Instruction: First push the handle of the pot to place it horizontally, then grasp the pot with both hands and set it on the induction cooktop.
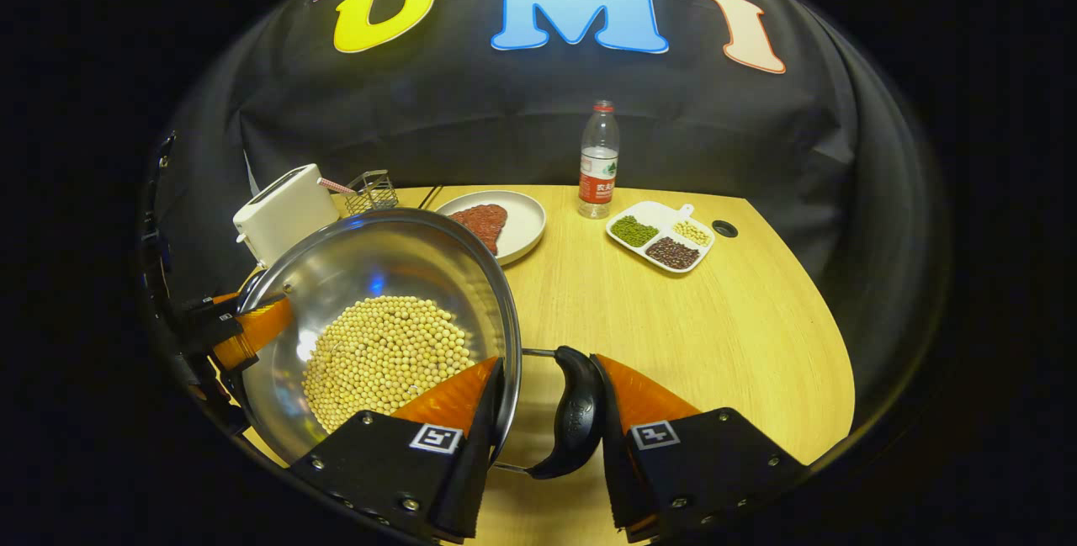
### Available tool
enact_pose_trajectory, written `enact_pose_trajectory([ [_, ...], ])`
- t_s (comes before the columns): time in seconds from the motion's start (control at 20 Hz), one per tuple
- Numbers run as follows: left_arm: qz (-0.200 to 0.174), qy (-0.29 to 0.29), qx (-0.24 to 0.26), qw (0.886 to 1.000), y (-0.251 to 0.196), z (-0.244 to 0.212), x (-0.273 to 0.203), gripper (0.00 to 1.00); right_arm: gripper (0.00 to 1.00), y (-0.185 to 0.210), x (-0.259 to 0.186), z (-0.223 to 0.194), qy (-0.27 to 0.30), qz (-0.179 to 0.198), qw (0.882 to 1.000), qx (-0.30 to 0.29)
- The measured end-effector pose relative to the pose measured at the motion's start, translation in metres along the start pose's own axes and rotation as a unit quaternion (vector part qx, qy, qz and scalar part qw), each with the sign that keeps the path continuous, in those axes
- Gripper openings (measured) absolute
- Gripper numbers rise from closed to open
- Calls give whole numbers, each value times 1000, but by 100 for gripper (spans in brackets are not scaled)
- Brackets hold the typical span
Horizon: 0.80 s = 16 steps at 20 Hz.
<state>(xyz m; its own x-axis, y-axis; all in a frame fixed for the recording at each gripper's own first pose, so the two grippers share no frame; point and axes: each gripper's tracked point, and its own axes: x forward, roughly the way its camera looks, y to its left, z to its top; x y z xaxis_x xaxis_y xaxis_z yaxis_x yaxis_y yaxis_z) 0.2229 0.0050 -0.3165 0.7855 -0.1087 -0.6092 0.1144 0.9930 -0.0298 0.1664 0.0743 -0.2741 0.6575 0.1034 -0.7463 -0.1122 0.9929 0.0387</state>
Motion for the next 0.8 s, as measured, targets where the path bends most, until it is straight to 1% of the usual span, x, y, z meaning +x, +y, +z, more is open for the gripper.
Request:
enact_pose_trajectory([
  [0.3, 10, -2, 2, 1000, 59, -1, 4, 70, 58, 53, 12, 4, -2, 7, 1000, 4],
  [0.35, 13, -2, 1, 1000, 69, -1, 6, 74, 58, 62, 15, 5, -1, 10, 1000, 5],
  [0.4, 16, -2, -1, 1000, 78, -1, 8, 74, 58, 71, 18, 7, -1, 12, 1000, 5],
  [0.45, 20, -2, -2, 1000, 89, -1, 11, 70, 58, 80, 21, 8, -2, 14, 1000, 5],
  [0.5, 24, -4, -2, 1000, 100, 0, 12, 74, 58, 88, 24, 12, -5, 16, 1000, 4],
  [0.55, 27, -5, -2, 1000, 110, 0, 14, 74, 58, 97, 27, 15, -8, 19, 1000, 6],
  [0.6, 30, -6, -3, 1000, 119, 2, 14, 70, 58, 106, 31, 18, -9, 22, 1000, 8],
  [0.65, 34, -5, -4, 999, 129, 1, 15, 70, 58, 113, 34, 18, -8, 25, 1000, 9],
  [0.7, 36, -5, -5, 999, 137, 1, 16, 70, 58, 120, 38, 19, -8, 28, 1000, 8],
  [0.75, 38, -5, -6, 999, 145, 2, 20, 74, 58, 127, 42, 20, -8, 29, 1000, 8],
  [0.8, 39, -3, -7, 999, 152, 0, 24, 74, 58, 134, 46, 21, -6, 31, 999, 7],
])
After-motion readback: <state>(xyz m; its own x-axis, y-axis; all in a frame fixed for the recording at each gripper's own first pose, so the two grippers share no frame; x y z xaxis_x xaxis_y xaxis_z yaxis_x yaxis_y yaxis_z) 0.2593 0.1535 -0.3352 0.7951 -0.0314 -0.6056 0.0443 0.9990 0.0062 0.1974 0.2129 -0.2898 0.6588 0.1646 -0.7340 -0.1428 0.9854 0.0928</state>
